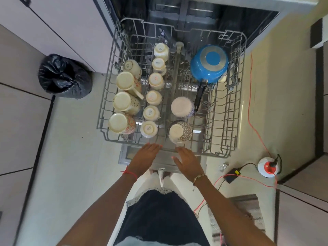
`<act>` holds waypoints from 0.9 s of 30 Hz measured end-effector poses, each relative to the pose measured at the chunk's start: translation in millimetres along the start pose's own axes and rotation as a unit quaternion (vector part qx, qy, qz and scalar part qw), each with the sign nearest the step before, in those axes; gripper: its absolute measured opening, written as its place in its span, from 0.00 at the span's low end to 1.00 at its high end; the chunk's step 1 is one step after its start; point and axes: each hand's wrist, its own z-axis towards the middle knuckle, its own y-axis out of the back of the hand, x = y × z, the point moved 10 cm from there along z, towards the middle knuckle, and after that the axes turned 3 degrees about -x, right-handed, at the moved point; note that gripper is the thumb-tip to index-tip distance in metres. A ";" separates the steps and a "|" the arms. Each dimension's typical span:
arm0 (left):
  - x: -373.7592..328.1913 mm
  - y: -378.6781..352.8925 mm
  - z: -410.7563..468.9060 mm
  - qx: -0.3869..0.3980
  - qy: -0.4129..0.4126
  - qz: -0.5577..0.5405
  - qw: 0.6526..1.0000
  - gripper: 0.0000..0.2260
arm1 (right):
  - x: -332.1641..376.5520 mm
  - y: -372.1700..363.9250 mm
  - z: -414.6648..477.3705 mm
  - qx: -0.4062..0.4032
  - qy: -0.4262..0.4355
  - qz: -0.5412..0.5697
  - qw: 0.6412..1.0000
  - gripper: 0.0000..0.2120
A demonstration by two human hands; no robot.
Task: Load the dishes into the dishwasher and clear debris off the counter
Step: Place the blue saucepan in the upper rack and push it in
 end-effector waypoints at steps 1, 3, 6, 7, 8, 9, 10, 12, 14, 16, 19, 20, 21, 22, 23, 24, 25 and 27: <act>-0.3 3.2 1.3 0.000 0.005 -0.001 1.000 0.29 | 2.3 -3.9 -1.6 0.002 0.015 -0.032 0.999 0.15; -0.3 7.0 3.5 -0.009 0.008 -0.004 1.000 0.30 | 0.6 -8.3 0.4 0.002 0.011 -0.049 0.999 0.11; 3.8 7.8 5.3 -0.008 0.010 -0.020 1.000 0.29 | -7.2 -15.6 9.1 0.038 -0.010 -0.051 0.998 0.19; 5.3 7.1 5.6 -0.005 0.011 -0.025 1.000 0.28 | -7.8 -16.9 10.4 0.050 -0.007 -0.057 0.997 0.20; 5.5 7.6 6.3 -0.001 0.013 -0.029 0.999 0.28 | -7.3 -16.5 11.2 0.051 -0.002 -0.068 0.996 0.22; 5.2 8.8 7.7 0.001 0.012 -0.031 0.999 0.27 | -6.7 -17.1 11.0 0.060 0.003 -0.076 0.995 0.23; 4.2 11.1 9.4 0.000 0.009 -0.030 1.000 0.26 | -5.6 -15.9 11.3 0.066 0.006 -0.086 0.994 0.24; 2.1 13.4 12.0 0.001 0.000 -0.022 1.000 0.24 | -4.4 -16.8 12.2 0.084 0.012 -0.091 0.992 0.24; 0.7 14.3 12.6 0.003 -0.008 -0.015 1.000 0.24 | -2.9 -19.7 12.9 0.107 0.018 -0.080 0.991 0.23; -2.0 15.3 13.9 0.002 -0.016 -0.013 1.000 0.24 | -5.7 -19.9 12.9 0.123 0.018 -0.083 0.989 0.24; -7.5 18.3 20.2 0.005 -0.024 0.003 1.000 0.24 | -10.9 -16.9 16.9 0.150 0.007 -0.107 0.983 0.24; -7.1 18.7 23.1 0.003 -0.023 0.006 1.000 0.24 | -11.2 -15.0 20.1 0.153 0.004 -0.108 0.982 0.24; -4.9 18.0 25.9 0.002 -0.021 0.008 1.000 0.24 | -11.3 -13.9 23.1 0.155 0.002 -0.111 0.982 0.24; -1.6 17.4 29.5 0.001 -0.020 0.008 1.000 0.24 | -11.0 -11.8 27.5 0.154 0.001 -0.114 0.981 0.24; 1.8 17.3 32.8 -0.001 -0.020 0.005 1.000 0.24 | -10.5 -9.8 31.4 0.153 -0.001 -0.116 0.981 0.24; 5.8 18.2 37.1 -0.003 -0.021 0.005 1.000 0.24 | -10.9 -8.0 36.5 0.151 -0.002 -0.118 0.981 0.24; 8.6 20.2 42.0 -0.006 -0.024 0.007 1.000 0.24 | -12.2 -6.0 42.0 0.149 -0.003 -0.120 0.982 0.24; 12.0 25.1 53.7 -0.009 -0.027 0.011 1.000 0.23 | -17.7 -0.4 54.4 0.145 -0.008 -0.124 0.982 0.24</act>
